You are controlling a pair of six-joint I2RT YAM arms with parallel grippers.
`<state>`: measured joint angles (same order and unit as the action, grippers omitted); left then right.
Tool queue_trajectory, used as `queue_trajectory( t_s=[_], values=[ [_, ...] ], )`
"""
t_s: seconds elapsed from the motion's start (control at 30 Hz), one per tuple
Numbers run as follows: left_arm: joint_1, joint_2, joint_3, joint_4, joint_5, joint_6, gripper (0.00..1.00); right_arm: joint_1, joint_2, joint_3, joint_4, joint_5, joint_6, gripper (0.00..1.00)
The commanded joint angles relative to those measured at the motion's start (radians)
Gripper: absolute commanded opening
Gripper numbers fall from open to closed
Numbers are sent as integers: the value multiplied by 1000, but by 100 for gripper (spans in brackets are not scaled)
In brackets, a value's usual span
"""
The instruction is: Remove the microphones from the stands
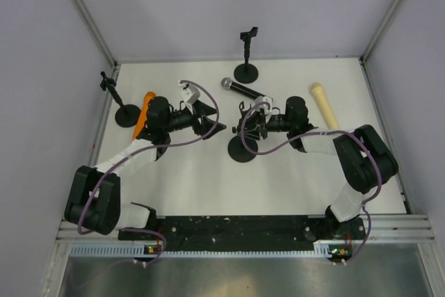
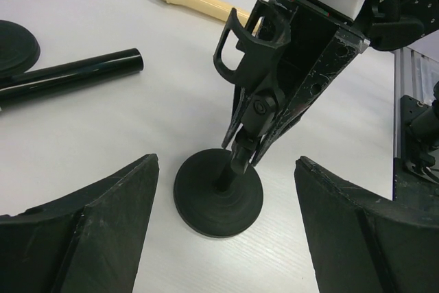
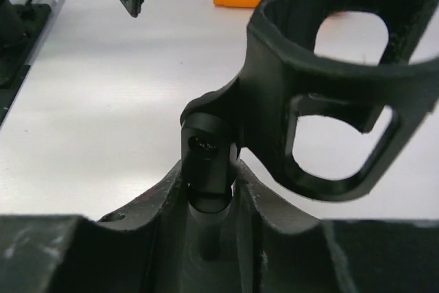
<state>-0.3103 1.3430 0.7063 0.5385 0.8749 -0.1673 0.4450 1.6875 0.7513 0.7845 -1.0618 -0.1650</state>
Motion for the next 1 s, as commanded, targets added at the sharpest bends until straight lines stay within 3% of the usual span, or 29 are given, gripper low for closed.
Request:
queue_trajectory(
  t_s=[0.0, 0.1, 0.23, 0.3, 0.37, 0.43, 0.6, 0.77, 0.97],
  values=[
    [-4, -42, 1, 25, 19, 22, 86, -12, 17, 37, 1, -38, -64, 36],
    [-3, -54, 9, 14, 13, 31, 89, -23, 24, 37, -7, -46, -73, 46],
    [4, -68, 18, 6, 3, 35, 98, -31, 41, 40, -39, -46, -103, 48],
    [11, -74, 25, -2, 1, 31, 99, -31, 38, 42, -39, -46, -102, 39],
    [22, -87, 38, -11, -4, 31, 99, -29, 34, 46, -31, -43, -85, 17],
    [39, -102, 53, -35, -2, 48, 99, -34, 12, 52, -13, -38, -55, 2],
    [103, -159, 120, -191, -4, 147, 99, -94, -90, 77, 102, 12, 131, 0],
    [181, -226, 191, -398, -60, 293, 99, -231, -253, 167, -31, 201, 134, 0],
    [215, -310, 208, -534, -155, 351, 99, -428, -331, 279, -149, 584, 61, 0]
  ],
)
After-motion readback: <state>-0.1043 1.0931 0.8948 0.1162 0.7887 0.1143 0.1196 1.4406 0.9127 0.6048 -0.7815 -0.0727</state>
